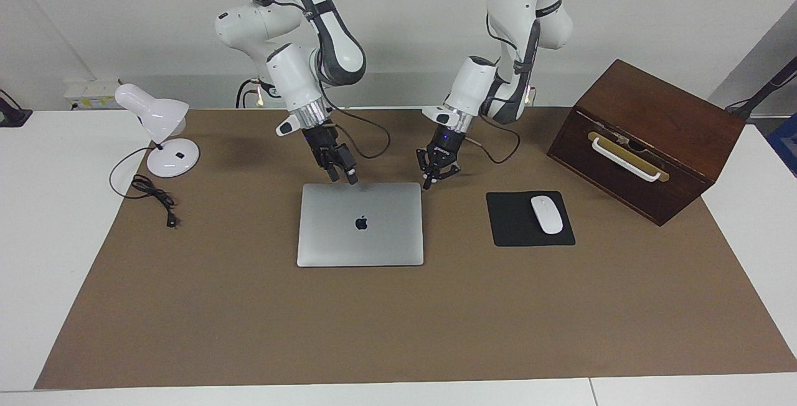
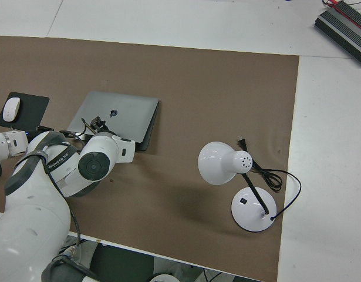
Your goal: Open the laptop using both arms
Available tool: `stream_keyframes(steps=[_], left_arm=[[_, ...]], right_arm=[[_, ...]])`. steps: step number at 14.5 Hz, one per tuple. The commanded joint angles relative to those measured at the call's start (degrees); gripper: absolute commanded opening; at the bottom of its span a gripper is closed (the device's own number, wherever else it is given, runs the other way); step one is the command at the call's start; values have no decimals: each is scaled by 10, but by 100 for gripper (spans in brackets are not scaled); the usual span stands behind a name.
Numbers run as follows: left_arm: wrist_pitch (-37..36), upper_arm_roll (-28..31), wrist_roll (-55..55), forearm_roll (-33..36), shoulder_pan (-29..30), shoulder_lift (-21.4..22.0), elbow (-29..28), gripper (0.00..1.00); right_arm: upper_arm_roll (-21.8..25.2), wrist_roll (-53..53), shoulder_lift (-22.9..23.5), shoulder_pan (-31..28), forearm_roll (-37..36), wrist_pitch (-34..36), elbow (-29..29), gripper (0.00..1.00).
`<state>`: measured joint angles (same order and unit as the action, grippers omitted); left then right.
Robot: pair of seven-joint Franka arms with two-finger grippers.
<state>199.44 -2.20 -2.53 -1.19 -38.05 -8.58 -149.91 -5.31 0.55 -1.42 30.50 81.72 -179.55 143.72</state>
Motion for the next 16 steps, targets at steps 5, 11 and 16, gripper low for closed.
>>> stream_keyframes(steps=[5, 11, 16], left_arm=[[13, 10, 12, -5, -19, -37, 38, 0], [13, 11, 13, -4, -25, -68, 64, 0], [13, 11, 15, -5, -29, -78, 74, 0]], right_arm=[[-2, 41, 43, -18, 17, -10, -44, 100], [-1, 52, 55, -30, 17, -11, -67, 100], [-1, 52, 55, -29, 17, -11, -66, 100]])
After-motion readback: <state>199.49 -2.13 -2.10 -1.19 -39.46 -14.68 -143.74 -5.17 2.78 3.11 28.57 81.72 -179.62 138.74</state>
